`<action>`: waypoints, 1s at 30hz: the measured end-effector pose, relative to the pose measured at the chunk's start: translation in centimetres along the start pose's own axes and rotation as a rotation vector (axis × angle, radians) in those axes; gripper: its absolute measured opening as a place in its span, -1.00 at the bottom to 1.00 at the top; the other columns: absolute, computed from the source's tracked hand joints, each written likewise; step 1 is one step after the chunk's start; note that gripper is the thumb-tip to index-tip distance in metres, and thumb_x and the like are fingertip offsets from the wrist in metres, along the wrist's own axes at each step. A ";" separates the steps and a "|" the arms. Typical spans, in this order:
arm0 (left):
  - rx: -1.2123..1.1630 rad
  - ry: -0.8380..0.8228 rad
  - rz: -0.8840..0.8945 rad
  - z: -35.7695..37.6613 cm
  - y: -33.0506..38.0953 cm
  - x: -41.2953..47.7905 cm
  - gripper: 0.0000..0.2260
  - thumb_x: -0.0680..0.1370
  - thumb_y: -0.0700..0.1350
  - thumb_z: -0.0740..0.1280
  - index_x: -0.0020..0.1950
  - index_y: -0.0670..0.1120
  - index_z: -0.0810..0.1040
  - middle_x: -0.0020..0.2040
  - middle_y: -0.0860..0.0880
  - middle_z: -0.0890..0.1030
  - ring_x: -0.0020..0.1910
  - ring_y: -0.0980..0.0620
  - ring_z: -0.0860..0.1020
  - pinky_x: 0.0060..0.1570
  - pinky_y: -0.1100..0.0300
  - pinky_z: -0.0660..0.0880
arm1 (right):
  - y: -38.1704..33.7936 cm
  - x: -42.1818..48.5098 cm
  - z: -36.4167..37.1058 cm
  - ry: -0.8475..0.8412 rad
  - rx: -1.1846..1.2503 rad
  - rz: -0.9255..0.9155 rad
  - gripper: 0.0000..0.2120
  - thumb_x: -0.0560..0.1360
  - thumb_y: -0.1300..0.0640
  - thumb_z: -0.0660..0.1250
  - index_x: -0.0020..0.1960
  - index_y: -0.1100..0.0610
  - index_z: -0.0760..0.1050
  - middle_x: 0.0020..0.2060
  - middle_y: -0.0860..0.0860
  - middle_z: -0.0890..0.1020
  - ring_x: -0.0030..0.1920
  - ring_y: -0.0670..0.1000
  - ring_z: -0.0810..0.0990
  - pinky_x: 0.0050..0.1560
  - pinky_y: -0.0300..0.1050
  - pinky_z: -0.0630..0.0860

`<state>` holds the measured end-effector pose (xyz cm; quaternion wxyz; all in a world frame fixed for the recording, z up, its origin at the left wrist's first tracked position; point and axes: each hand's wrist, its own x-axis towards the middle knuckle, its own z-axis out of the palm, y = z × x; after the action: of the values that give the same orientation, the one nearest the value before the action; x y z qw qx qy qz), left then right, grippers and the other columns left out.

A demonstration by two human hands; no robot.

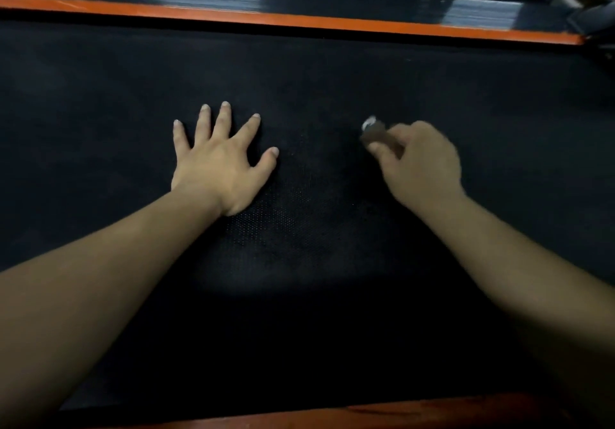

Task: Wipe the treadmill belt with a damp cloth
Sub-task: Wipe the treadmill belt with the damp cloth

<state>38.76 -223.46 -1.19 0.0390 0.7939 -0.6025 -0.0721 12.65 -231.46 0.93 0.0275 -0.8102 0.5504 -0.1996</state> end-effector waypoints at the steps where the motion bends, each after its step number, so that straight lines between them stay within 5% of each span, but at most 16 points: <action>1: 0.001 0.000 -0.002 0.0 0.0 0.0 -0.33 0.59 0.42 -0.10 0.66 0.20 0.02 0.69 -0.09 -0.07 0.65 -0.13 -0.19 0.55 -0.29 -0.26 | -1.0 -1.9 0.0 -0.009 0.030 -0.087 -0.73 0.53 -0.15 0.32 0.05 0.02 0.61 -0.21 -0.05 0.44 -0.16 0.08 0.52 -0.16 -0.04 0.44; 5: 0.000 0.015 -0.001 -0.1 0.0 -0.1 -0.33 0.59 0.41 -0.10 0.66 0.19 0.03 0.69 -0.10 -0.05 0.65 -0.14 -0.18 0.55 -0.29 -0.25 | -2.5 -8.0 -1.9 -0.200 0.157 -0.327 -0.71 0.52 -0.17 0.30 -0.01 0.03 0.62 -0.27 -0.09 0.42 -0.27 -0.02 0.43 -0.23 -0.08 0.37; 11: -0.045 0.024 -0.006 -0.5 0.2 -0.3 -0.37 0.62 0.38 -0.03 0.65 0.17 0.11 0.68 -0.12 0.00 0.66 -0.15 -0.14 0.55 -0.29 -0.25 | 0.7 -4.7 -1.5 -0.026 0.049 -0.044 -0.74 0.53 -0.17 0.32 0.06 -0.03 0.62 -0.25 -0.11 0.39 -0.14 0.06 0.52 -0.18 -0.12 0.29; 16: -0.091 0.070 0.135 -1.0 2.9 -1.5 -0.49 0.67 0.22 0.11 0.61 0.10 0.27 0.66 -0.14 0.13 0.65 -0.14 -0.01 0.59 -0.20 -0.15 | -1.6 -11.1 -3.2 -0.237 0.167 -0.378 -0.65 0.51 -0.22 0.23 0.04 -0.01 0.63 -0.21 -0.08 0.48 -0.20 0.01 0.49 -0.16 -0.03 0.44; 18: -0.149 -0.007 0.148 -1.1 5.1 -1.7 -0.47 0.67 0.23 0.11 0.63 0.14 0.21 0.68 -0.10 0.06 0.66 -0.12 -0.06 0.59 -0.18 -0.20 | 0.6 -8.0 -3.0 -0.157 0.079 -0.372 -0.66 0.52 -0.21 0.24 0.06 -0.03 0.64 -0.23 -0.05 0.49 -0.19 0.09 0.53 -0.18 0.00 0.45; 22: -0.160 -0.070 0.066 0.3 7.6 -2.0 -0.46 0.67 0.26 -0.04 0.66 0.20 0.05 0.69 -0.02 -0.10 0.65 -0.09 -0.24 0.54 -0.25 -0.34 | 5.8 -1.8 -2.1 -0.025 0.022 0.022 -0.70 0.54 -0.17 0.31 0.13 -0.01 0.62 -0.19 -0.04 0.45 -0.15 0.07 0.51 -0.17 -0.11 0.35; 28: -0.036 -0.037 0.075 1.1 7.7 -2.0 -0.44 0.66 0.26 -0.12 0.67 0.19 -0.06 0.69 -0.05 -0.16 0.64 -0.12 -0.27 0.53 -0.30 -0.32 | 2.7 -6.9 -3.0 -0.218 0.170 -0.324 -0.71 0.51 -0.19 0.29 0.00 -0.01 0.63 -0.25 -0.08 0.44 -0.23 0.01 0.48 -0.18 -0.05 0.42; 30: -0.030 -0.045 0.076 1.0 7.8 -2.0 -0.43 0.66 0.26 -0.13 0.67 0.18 -0.05 0.69 -0.05 -0.16 0.64 -0.11 -0.27 0.53 -0.30 -0.31 | 4.7 -2.8 -2.4 -0.120 0.059 -0.277 -0.69 0.53 -0.19 0.28 0.03 0.00 0.63 -0.23 -0.04 0.46 -0.17 0.08 0.52 -0.14 -0.02 0.46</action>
<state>30.66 -223.57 -0.92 0.0400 0.7680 -0.6316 -0.0976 6.78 -230.37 1.03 0.0563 -0.8877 0.4246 -0.1688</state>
